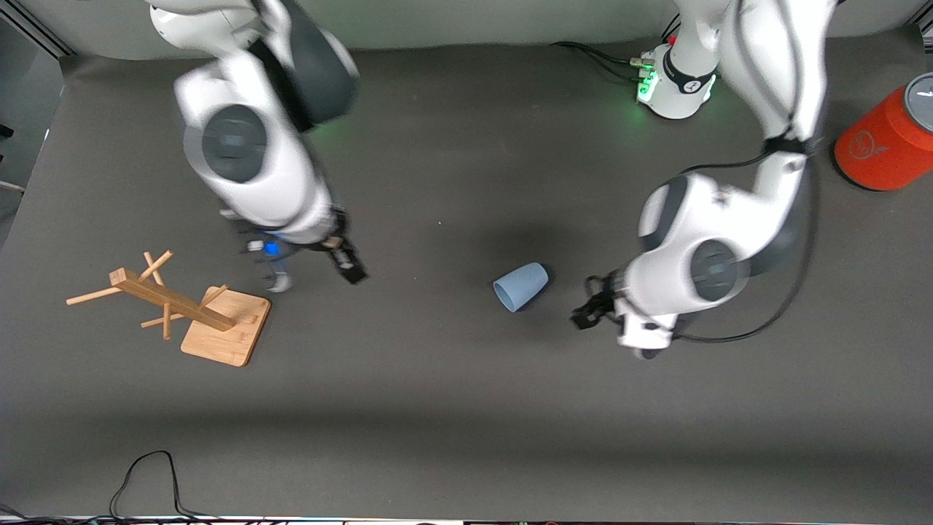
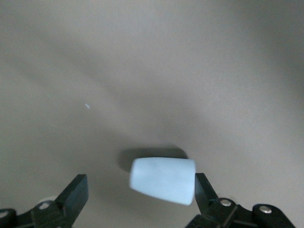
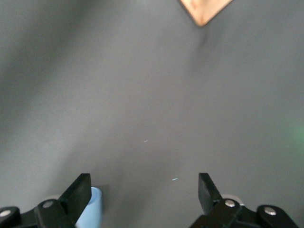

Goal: Rotate and upright cup with both arms
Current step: 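Set the cup on its side, release, and withdraw the right gripper, then grasp the lying cup's rim with the left gripper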

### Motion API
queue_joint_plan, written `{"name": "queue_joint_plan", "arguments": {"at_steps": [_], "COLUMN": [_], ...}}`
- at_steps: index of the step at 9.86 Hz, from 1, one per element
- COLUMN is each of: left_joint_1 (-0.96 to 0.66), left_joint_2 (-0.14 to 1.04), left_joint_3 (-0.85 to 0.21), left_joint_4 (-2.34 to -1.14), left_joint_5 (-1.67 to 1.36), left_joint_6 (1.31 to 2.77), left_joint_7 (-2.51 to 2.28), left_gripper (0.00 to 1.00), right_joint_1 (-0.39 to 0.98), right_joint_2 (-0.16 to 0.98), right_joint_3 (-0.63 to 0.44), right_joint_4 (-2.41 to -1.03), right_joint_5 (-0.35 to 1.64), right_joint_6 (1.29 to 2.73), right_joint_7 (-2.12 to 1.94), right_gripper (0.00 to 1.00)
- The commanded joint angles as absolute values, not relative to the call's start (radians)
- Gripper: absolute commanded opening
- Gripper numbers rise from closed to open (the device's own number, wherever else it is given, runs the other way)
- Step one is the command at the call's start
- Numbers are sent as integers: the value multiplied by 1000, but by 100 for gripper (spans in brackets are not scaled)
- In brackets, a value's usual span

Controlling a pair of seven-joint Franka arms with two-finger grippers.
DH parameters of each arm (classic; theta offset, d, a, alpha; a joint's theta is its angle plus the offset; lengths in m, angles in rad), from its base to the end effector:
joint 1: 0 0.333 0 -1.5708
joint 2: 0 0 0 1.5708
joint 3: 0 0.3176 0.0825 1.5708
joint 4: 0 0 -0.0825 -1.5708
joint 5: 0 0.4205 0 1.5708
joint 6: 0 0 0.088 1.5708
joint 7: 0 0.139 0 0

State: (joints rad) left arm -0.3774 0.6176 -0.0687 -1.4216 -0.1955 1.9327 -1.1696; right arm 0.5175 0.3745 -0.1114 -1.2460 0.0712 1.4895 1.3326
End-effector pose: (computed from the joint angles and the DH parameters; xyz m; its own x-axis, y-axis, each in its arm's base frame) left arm 0.6602 -0.3289 0.2837 0.6651 0.7072 -0.2399 0.7245 -0.6889 -0.0219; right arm 0.6208 0.2919 0.5119 0.6017 -0.7965 -0.0599 -0.7881 -0.6042 0.1176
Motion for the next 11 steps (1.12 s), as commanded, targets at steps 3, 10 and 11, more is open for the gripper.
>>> {"name": "queue_joint_plan", "arguments": {"at_steps": [3,10,11], "left_joint_1": [-534,-618,-618], "left_joint_2": [808,911,911], "left_joint_3": [-48,-46,-51], "left_joint_4": [-1226,-1146,-1137], "left_joint_5": [-74,-3,-5], "left_joint_6": [1911,1778,1737], "left_joint_7": [-1454,-1577,-1575], "left_gripper": [100,51,8], "right_joint_1": [424,39,-41], "right_joint_2": [217,57,43], "right_joint_3": [-237,-134,-44], "right_joint_4": [-1307,-1507,-1532], "right_joint_5": [84,71,64], "right_joint_6": [1393,1526,1545], "right_joint_7": [729,34,28], "right_gripper": [100,100,100]}}
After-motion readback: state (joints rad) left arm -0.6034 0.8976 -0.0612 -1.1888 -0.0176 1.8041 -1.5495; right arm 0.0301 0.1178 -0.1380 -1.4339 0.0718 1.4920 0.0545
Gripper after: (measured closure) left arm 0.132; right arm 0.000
